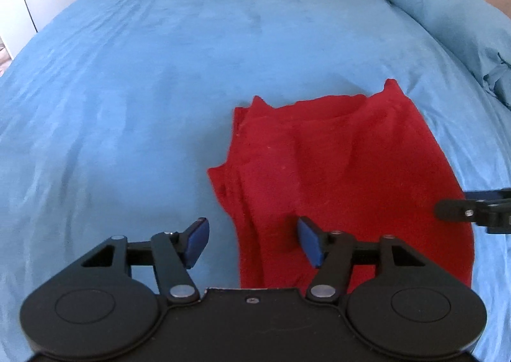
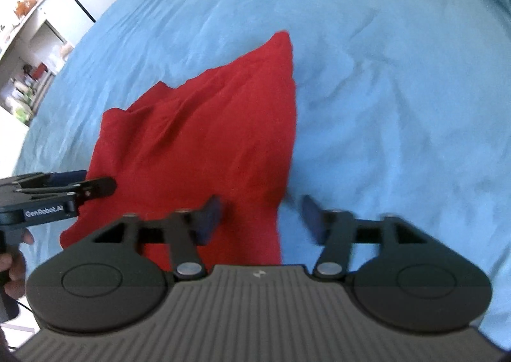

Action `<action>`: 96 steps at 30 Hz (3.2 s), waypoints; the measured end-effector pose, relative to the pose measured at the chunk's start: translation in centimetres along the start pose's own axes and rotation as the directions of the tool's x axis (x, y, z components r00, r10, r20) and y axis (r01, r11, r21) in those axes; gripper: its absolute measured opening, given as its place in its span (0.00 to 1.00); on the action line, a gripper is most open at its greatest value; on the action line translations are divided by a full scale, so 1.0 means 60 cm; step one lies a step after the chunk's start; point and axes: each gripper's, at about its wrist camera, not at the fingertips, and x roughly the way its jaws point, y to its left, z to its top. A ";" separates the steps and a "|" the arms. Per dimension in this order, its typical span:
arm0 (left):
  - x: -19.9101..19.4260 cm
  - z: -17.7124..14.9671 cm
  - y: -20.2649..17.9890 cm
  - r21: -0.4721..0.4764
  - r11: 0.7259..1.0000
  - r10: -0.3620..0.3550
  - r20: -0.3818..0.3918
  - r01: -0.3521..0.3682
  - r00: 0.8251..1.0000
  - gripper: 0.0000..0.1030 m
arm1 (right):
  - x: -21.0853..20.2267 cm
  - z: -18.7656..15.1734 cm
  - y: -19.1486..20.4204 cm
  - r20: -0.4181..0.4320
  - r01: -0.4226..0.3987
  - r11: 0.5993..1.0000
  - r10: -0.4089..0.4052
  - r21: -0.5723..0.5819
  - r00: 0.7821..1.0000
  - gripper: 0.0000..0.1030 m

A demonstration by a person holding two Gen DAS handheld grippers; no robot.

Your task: Fold small clothes

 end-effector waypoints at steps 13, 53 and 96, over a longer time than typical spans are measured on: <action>-0.254 0.044 0.020 -0.087 0.996 0.005 0.128 0.006 0.992 0.98 | -0.239 0.013 0.070 0.122 0.097 0.994 -0.090 -0.051 0.988 1.00; -0.419 -0.135 -0.046 -0.022 0.997 0.079 0.067 -0.077 0.995 1.00 | -0.423 -0.170 0.188 -0.006 0.413 0.911 -0.413 0.002 0.911 1.00; -0.428 -0.129 -0.042 -0.010 0.996 0.086 0.075 -0.086 0.993 1.00 | -0.435 -0.167 0.193 -0.002 0.398 0.917 -0.398 0.013 0.917 1.00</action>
